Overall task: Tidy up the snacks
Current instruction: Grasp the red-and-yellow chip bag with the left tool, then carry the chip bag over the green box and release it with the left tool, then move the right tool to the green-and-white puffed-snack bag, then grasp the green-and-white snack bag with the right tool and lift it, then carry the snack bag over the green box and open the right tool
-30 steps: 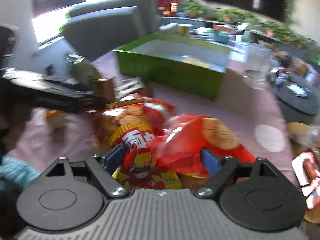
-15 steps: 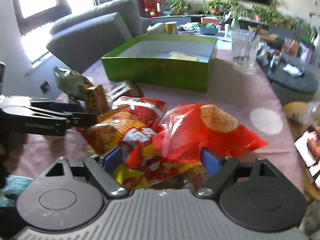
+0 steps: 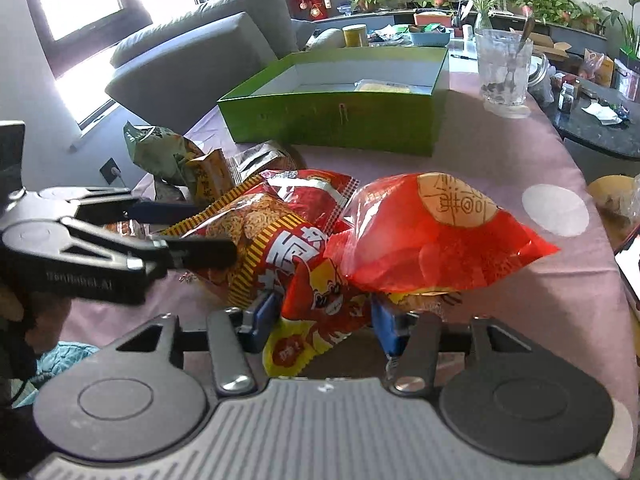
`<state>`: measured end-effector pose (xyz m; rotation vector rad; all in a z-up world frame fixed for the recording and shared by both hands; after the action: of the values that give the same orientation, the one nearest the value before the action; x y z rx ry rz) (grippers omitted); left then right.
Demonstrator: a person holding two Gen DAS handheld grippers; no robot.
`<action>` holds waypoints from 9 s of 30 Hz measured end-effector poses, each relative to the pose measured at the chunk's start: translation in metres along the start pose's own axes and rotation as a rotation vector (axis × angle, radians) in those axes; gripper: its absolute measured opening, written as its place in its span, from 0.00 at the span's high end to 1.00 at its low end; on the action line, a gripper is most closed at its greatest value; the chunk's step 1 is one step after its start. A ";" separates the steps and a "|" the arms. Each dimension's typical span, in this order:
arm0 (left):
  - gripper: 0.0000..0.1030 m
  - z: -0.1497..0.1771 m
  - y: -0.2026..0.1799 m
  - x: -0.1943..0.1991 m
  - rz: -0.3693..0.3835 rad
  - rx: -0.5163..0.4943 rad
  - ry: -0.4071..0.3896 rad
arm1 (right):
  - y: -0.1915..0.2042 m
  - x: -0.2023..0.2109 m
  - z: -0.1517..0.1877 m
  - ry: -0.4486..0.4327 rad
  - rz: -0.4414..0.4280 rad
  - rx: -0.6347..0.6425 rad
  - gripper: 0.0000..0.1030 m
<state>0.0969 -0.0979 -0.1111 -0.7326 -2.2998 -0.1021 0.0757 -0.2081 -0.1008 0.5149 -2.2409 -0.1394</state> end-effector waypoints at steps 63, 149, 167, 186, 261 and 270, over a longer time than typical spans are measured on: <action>0.50 -0.096 0.026 0.079 -0.221 -0.144 -0.263 | 0.057 0.028 -0.119 -0.217 -0.189 -0.020 0.18; 0.30 0.023 0.110 0.062 -0.295 0.139 -0.045 | 0.081 -0.029 -0.087 -0.134 -0.137 0.052 0.17; 0.44 -0.011 0.167 0.045 -0.290 0.165 -0.038 | 0.079 -0.048 -0.078 -0.082 -0.130 0.013 0.17; 0.25 0.011 0.214 0.083 -0.402 0.401 -0.136 | 0.092 -0.083 -0.101 -0.009 -0.169 -0.004 0.17; 0.57 -0.035 0.132 0.076 -0.327 0.142 -0.160 | 0.137 -0.065 -0.118 -0.023 -0.355 0.083 0.32; 0.57 -0.106 0.124 0.048 -0.289 0.001 -0.186 | 0.102 -0.049 -0.162 -0.135 -0.295 -0.017 0.32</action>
<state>0.1995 0.0004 -0.0170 -0.4191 -2.5723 -0.1709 0.1928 -0.0843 -0.0009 0.8478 -2.2800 -0.3533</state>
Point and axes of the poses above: each gripper's, at about its wrist camera, not at the fingertips, and x roughly against the way its jaws point, y to its left, z to its underside, the point moved 9 cm from there along -x, roughly the way its jaws point, and after that the axes turned 3 degrees about -x, right-handed, at the moved point
